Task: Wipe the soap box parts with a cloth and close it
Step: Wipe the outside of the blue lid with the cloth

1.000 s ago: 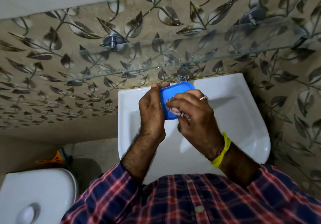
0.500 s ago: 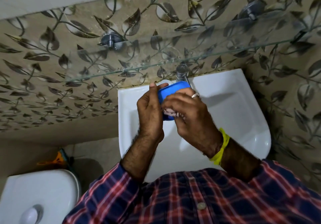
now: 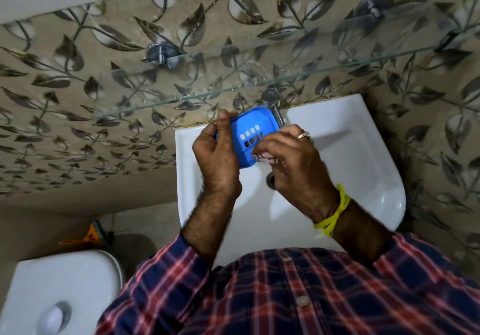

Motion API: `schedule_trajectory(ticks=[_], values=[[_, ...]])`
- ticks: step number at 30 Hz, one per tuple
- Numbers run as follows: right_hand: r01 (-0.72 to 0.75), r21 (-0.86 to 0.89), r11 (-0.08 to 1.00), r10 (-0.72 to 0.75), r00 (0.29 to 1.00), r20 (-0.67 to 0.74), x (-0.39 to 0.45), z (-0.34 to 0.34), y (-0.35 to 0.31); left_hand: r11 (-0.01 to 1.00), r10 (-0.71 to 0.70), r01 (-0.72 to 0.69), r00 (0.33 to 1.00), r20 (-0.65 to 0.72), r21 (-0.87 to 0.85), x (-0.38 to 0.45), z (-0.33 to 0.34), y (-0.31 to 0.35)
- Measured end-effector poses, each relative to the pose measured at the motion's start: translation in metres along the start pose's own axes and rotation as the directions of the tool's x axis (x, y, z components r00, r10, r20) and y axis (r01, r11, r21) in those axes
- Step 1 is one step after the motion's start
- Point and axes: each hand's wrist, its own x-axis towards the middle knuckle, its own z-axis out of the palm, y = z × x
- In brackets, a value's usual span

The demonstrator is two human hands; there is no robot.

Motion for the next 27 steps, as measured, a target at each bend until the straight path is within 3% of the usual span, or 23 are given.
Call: schedule_trajectory(ticks=[3,7,11,15,20,24,27], values=[[0.053,0.008,0.999,-0.053,0.998,0.032,-0.011,0.003,-0.003,0.999,0.034,-0.034,0.999,0.008,-0.004,-0.001,-0.006,-0.001],[-0.128,-0.009,0.992,0.128,0.991,-0.043,-0.004,0.001,0.012,1.0,0.026,-0.026,1.0,0.001,-0.017,-0.008,-0.006,-0.006],[0.013,0.041,0.999,-0.013,1.0,-0.001,-0.014,0.005,0.001,0.996,0.089,-0.089,0.996,-0.008,-0.028,-0.004,-0.008,-0.008],[-0.266,0.01,0.964,0.266,0.96,-0.09,-0.002,0.002,0.02,0.998,0.064,-0.064,0.998,0.008,-0.011,-0.016,-0.005,-0.012],[-0.18,0.036,0.983,0.182,0.98,-0.078,-0.007,0.009,0.004,0.994,0.102,-0.103,0.995,-0.012,-0.039,-0.003,-0.003,-0.006],[-0.381,-0.013,0.925,0.374,0.913,-0.162,0.009,0.003,0.022,0.996,0.089,-0.089,0.995,0.031,-0.003,-0.016,-0.002,-0.012],[-0.382,-0.036,0.924,0.368,0.91,-0.191,0.012,0.005,0.021,0.995,0.098,-0.098,0.995,0.024,-0.014,-0.012,-0.006,-0.014]])
